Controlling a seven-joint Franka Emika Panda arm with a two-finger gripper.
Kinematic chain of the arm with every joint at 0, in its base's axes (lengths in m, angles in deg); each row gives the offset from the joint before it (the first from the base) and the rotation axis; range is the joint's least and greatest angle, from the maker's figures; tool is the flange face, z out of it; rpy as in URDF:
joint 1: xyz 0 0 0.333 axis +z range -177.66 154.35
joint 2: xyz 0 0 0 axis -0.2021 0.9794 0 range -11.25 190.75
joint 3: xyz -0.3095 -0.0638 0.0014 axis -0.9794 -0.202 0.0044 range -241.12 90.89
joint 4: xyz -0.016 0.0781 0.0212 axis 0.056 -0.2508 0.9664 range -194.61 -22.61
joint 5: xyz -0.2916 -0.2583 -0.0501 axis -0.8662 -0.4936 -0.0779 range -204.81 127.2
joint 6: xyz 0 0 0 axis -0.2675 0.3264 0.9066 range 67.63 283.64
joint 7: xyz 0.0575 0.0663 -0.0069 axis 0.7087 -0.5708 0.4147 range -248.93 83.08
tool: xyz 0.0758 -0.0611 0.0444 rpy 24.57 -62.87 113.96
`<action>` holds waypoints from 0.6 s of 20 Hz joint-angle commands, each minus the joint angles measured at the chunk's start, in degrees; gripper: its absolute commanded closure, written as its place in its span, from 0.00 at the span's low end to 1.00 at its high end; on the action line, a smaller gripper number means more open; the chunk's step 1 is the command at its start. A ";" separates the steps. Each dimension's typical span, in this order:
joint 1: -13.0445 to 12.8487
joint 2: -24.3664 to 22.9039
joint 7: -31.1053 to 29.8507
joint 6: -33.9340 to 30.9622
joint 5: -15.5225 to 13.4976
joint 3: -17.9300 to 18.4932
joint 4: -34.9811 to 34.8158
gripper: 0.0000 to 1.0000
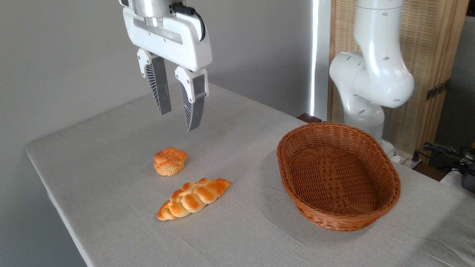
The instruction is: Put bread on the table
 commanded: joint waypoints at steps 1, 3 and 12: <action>3.91 2.20 -1.29 -1.71 0.25 -3.76 2.83 0.00; 5.24 2.20 -1.47 -1.71 1.66 -4.83 2.83 0.00; 6.12 1.94 -1.29 -1.53 2.89 -5.00 2.48 0.00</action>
